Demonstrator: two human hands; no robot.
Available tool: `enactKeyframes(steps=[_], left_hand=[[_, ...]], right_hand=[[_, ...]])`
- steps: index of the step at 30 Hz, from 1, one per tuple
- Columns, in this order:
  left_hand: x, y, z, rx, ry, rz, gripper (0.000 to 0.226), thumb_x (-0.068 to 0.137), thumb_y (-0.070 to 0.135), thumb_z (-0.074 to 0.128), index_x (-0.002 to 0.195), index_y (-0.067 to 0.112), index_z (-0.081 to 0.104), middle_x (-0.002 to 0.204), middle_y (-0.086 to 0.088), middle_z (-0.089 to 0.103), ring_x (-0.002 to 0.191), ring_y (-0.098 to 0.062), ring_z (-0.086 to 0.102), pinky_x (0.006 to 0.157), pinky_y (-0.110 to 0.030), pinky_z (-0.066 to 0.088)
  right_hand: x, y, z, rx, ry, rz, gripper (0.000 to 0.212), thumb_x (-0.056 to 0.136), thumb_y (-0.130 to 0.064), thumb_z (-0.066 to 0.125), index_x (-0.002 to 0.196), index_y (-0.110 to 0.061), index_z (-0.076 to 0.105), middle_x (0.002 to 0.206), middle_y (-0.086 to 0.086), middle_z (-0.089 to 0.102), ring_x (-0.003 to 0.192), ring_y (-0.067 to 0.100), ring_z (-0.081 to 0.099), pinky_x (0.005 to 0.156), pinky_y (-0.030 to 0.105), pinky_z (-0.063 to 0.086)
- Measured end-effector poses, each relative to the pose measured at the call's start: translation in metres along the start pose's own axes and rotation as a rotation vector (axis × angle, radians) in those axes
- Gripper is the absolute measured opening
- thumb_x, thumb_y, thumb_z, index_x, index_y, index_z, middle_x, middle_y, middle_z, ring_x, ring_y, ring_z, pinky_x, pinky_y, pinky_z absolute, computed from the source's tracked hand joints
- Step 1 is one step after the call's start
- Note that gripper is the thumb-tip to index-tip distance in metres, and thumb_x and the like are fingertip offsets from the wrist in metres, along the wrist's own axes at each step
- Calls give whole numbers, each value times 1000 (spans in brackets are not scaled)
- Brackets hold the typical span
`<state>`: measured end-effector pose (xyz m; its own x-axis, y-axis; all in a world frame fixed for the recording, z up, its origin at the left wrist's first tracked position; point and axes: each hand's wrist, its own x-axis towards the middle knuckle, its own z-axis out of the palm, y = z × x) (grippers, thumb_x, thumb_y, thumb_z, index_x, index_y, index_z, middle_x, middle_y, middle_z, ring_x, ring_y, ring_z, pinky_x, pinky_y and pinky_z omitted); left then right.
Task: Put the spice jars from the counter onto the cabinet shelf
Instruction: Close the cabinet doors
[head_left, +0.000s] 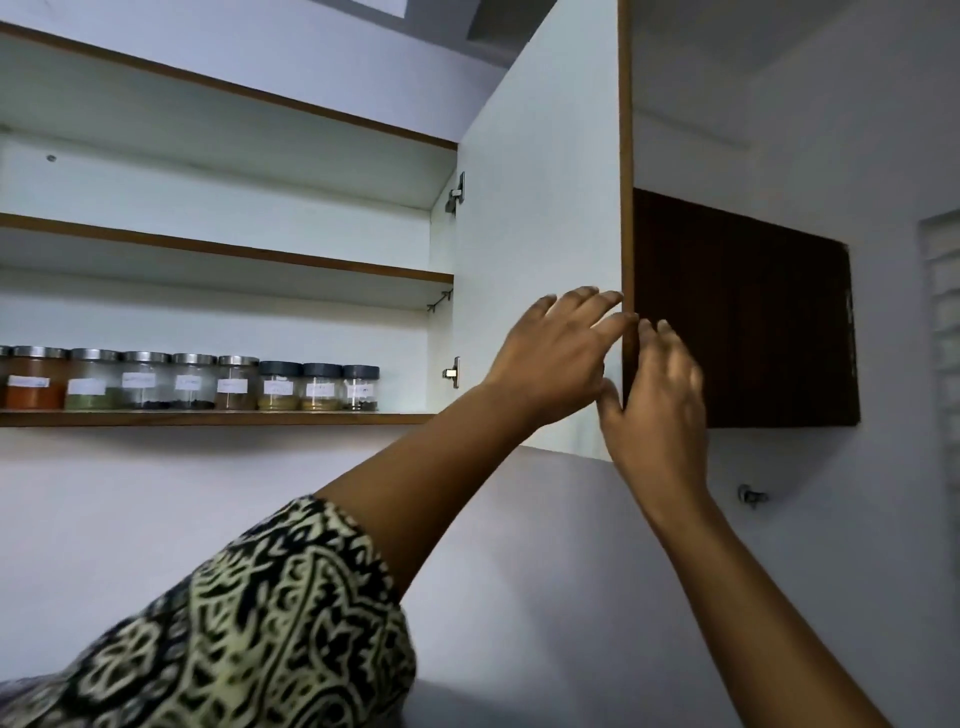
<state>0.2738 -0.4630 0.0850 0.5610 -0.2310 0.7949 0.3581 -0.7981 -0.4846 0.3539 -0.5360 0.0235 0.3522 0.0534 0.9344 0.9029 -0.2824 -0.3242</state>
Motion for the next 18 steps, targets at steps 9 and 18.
enactKeyframes(steps=[9,18], left_hand=[[38,0,40,224,-208,69,46,100,39,26,144,28,35,161,-2,7,148,-24,-4,116,-52,4],[-16,-47,15,276,60,90,39,93,39,36,114,20,62,147,-6,44,141,-28,32,110,-49,28]], right_hand=[[0,23,23,167,-307,144,70,93,-26,53,149,-13,13,154,7,28,130,31,44,101,36,42],[-29,-19,39,507,-150,36,52,89,-20,59,138,-16,42,131,6,57,114,26,57,93,44,51]])
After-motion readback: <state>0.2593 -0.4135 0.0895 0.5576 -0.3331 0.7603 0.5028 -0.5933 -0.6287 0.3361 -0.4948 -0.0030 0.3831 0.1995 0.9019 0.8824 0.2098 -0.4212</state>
